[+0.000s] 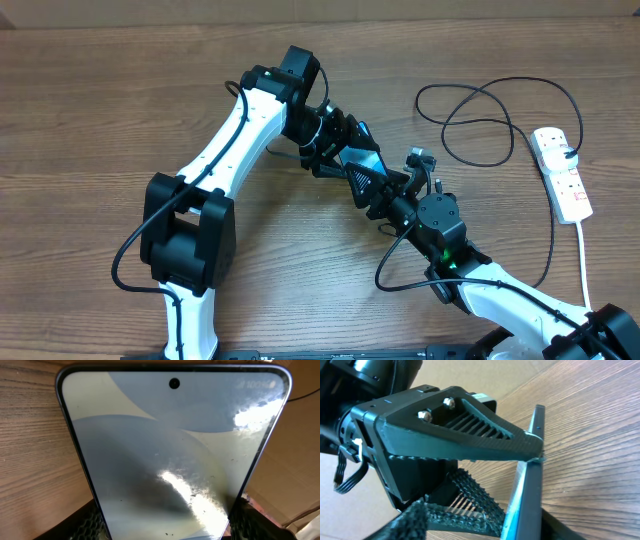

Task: Plug charger to phone and switch on socket
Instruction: 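Grasp the phone's bottom with the right gripper, release the left gripper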

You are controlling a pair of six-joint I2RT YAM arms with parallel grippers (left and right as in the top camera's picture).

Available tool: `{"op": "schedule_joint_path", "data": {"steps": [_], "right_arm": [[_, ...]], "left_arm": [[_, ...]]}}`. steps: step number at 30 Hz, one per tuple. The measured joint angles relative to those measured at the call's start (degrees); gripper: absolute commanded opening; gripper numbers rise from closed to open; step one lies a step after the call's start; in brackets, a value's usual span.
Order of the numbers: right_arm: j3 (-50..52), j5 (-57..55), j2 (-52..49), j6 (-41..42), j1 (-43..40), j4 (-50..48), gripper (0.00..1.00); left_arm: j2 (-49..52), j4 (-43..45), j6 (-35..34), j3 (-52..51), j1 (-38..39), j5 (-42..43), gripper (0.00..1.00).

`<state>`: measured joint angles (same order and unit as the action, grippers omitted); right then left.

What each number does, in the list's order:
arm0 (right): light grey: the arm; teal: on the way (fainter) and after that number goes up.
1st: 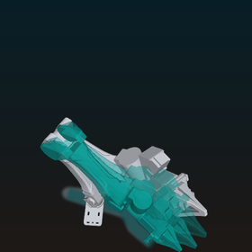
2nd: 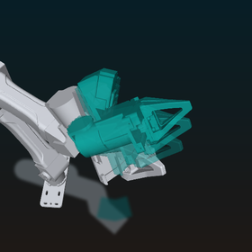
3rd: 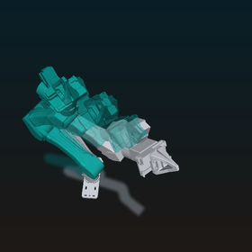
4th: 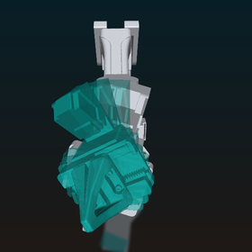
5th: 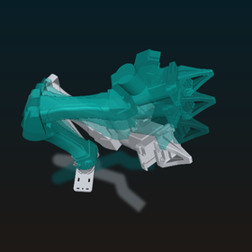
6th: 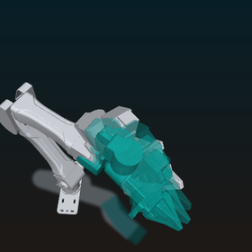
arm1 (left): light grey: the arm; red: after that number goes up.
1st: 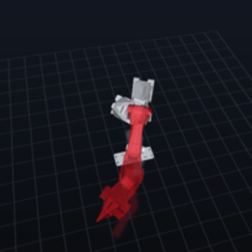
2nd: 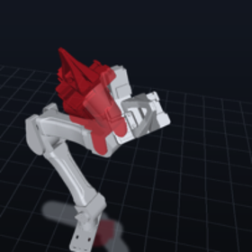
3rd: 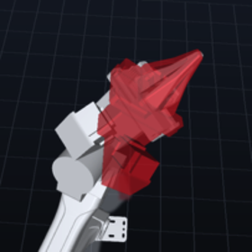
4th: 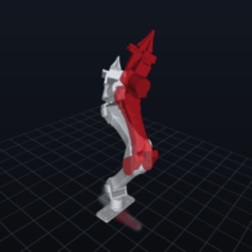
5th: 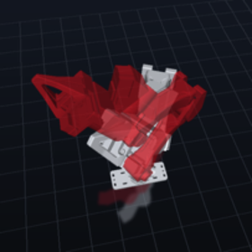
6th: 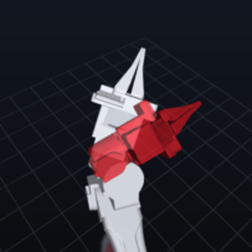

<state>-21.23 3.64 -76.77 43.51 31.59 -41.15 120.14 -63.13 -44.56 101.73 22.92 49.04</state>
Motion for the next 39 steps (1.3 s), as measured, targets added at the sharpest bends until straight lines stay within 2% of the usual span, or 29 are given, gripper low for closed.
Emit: {"op": "schedule_joint_path", "data": {"steps": [6,14,18,25,30,39], "right_arm": [[0.00,-0.48,0.00,0.00,0.00,0.28,0.55],[-0.07,-0.66,0.00,0.04,0.00,3.32,0.41],[-0.07,-0.66,0.00,0.02,0.00,3.10,0.38],[-0.07,-1.51,0.00,0.04,-0.07,3.91,0.27],[-0.07,-1.95,0.00,0.15,-0.09,4.13,0.25],[-0.02,-3.17,-0.09,0.52,-0.13,4.39,0.14]], "left_arm": [[0.00,0.20,-0.22,0.00,0.02,0.00,0.40],[0.02,0.42,-0.35,0.00,0.37,-0.90,0.40],[0.02,0.48,-0.52,0.00,0.55,-1.11,0.40],[0.02,1.09,-1.81,0.00,0.92,-1.57,0.40],[0.02,1.09,-2.05,0.07,1.01,-1.75,0.40],[0.02,1.11,-2.05,0.39,1.01,-1.75,0.40]]}}
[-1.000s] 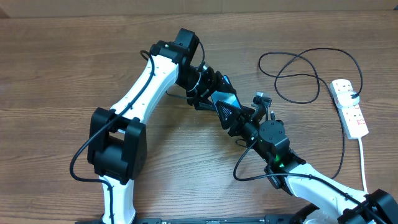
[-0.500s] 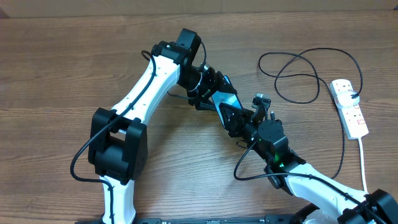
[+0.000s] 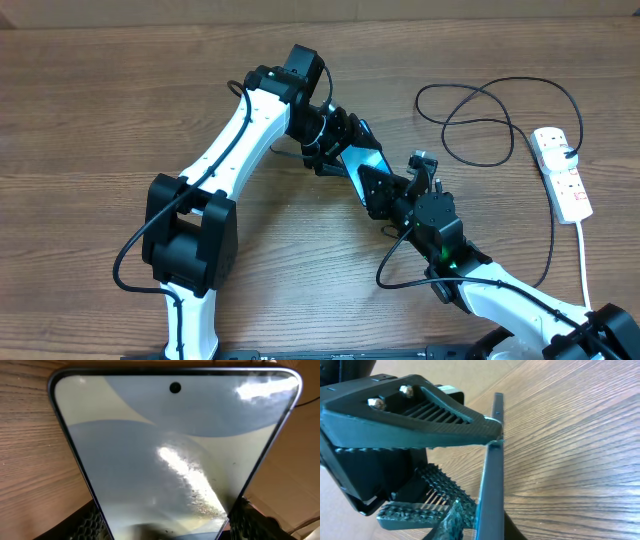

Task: Plug charger to phone and switch on socket
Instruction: 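Grasp the phone's bottom with the right gripper, release the left gripper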

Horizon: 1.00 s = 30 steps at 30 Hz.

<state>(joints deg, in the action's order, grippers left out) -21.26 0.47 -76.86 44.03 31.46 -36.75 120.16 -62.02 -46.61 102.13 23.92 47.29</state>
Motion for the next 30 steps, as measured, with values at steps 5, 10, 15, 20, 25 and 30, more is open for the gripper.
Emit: {"op": "schedule_joint_path", "data": {"steps": [5,10,15,20,25,30], "right_arm": [[0.07,-0.74,-0.35,0.44,-0.17,0.04,0.06],[0.07,-0.92,-0.42,1.73,-0.68,0.07,0.04],[0.07,-1.01,-0.46,1.75,-0.68,0.04,0.04],[0.07,-0.94,-0.46,3.10,-0.68,0.11,0.04],[0.04,0.44,-0.46,7.78,-0.57,-0.09,0.04],[0.04,2.62,-0.46,13.99,-0.52,-0.11,0.04]], "left_arm": [[0.00,0.11,0.00,0.13,0.00,0.00,0.40],[0.00,0.31,0.04,0.46,0.00,0.26,0.46],[0.00,0.31,0.04,0.46,0.00,0.26,0.58],[0.00,0.15,0.00,0.46,-0.02,0.22,0.72],[0.00,0.09,0.39,0.46,-0.52,0.87,0.86],[0.00,0.00,1.90,0.46,-2.71,1.84,0.92]]}}
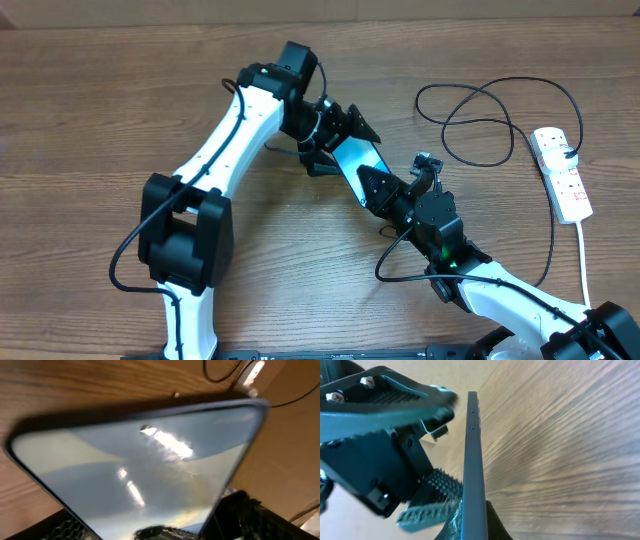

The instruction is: Plug charger to phone and switch on socket

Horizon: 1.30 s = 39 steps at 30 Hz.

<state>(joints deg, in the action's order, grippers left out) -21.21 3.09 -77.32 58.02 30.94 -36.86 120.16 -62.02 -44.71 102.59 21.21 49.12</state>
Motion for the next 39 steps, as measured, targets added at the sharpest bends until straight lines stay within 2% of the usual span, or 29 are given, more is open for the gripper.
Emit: {"op": "schedule_joint_path", "data": {"steps": [5,10,15,22,27,31,36,39], "right_arm": [[0.00,1.84,0.00,8.31,0.33,1.81,0.04],[0.00,5.51,0.00,20.35,-0.24,3.43,0.04],[0.00,10.95,0.00,30.12,-1.36,0.94,0.04],[-0.07,17.03,0.00,36.28,-1.16,-8.11,0.04],[-0.11,19.78,0.00,39.15,0.15,-13.94,0.04],[-0.11,21.38,0.00,44.54,2.47,-11.06,0.04],[-0.11,21.20,-0.04,51.63,6.12,-2.91,0.04],[-0.11,19.78,-0.07,54.34,6.95,-2.51,0.04]], "left_arm": [[0.00,0.11,3.37,0.00,-4.00,0.15,1.00],[-0.11,-1.73,8.74,0.00,-8.41,-0.17,1.00],[-2.64,-5.86,12.79,0.00,-12.68,-6.12,1.00],[-13.75,-9.84,16.04,0.00,-18.34,-16.52,1.00],[-21.64,-12.02,17.57,0.02,-19.39,-22.08,1.00],[-25.79,-13.73,18.05,0.02,-19.39,-24.92,1.00],[-28.89,-17.53,18.64,0.07,-19.39,-27.58,1.00],[-30.05,-20.31,19.26,0.07,-19.39,-29.40,1.00]]}}
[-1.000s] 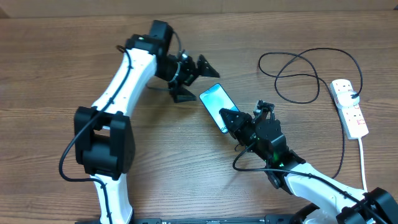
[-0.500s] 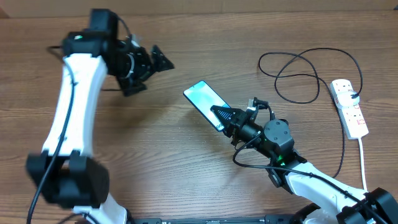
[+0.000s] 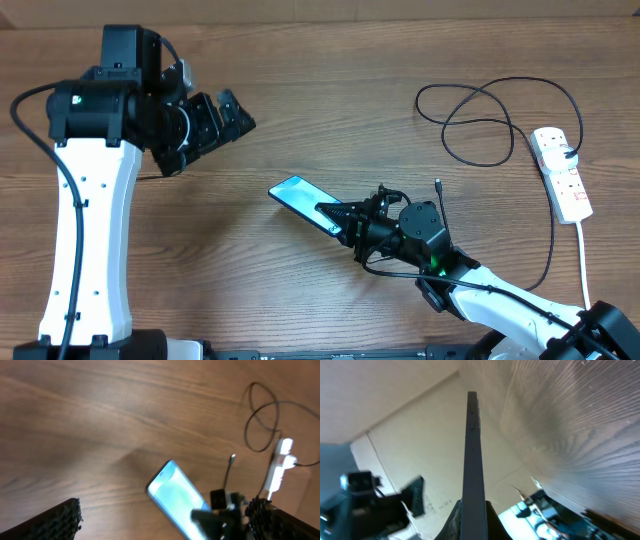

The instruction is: Plug charger to phone and switch on socket

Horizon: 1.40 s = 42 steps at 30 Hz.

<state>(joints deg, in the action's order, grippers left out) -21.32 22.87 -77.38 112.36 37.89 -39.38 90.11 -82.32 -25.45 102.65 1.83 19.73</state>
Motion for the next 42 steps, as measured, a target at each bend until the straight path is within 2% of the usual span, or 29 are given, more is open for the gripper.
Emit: {"op": "schedule_joint_path", "data": {"steps": [7,14,18,22,26,30,35,40,42], "right_arm": [[-0.09,-7.26,-0.83,2.86,0.00,-1.62,0.04],[-4.46,-4.26,-10.75,3.50,-0.02,-11.76,0.04],[-7.28,-1.62,-12.41,3.54,0.00,-15.78,0.04],[-7.72,-0.33,-12.41,3.52,0.00,-16.04,0.04],[-7.72,0.11,-12.44,3.52,0.00,-16.02,0.04],[-7.72,0.26,-12.48,3.54,0.00,-15.98,0.04],[-7.72,0.22,-12.48,3.54,0.00,-15.63,0.04],[-7.72,-0.42,-12.48,3.50,0.00,-13.07,0.04],[-7.72,-0.66,-12.48,3.52,-0.02,-12.44,0.04]], "left_arm": [[-0.96,-3.23,0.72,0.00,0.00,-0.39,1.00],[-0.98,-4.85,5.75,0.00,0.00,9.64,1.00],[-0.98,-5.97,6.88,-0.11,0.00,12.24,1.00],[-1.42,-4.72,7.26,-2.62,0.00,13.86,1.00],[-1.99,1.31,6.95,-10.03,0.00,18.51,1.00],[-1.97,8.74,2.89,-19.15,0.00,21.05,1.00],[-1.97,14.51,-4.15,-25.86,0.00,23.15,0.99],[-1.97,18.25,-11.67,-28.72,0.02,24.28,0.80],[-1.97,19.87,-14.86,-29.53,0.07,24.50,0.76]]}}
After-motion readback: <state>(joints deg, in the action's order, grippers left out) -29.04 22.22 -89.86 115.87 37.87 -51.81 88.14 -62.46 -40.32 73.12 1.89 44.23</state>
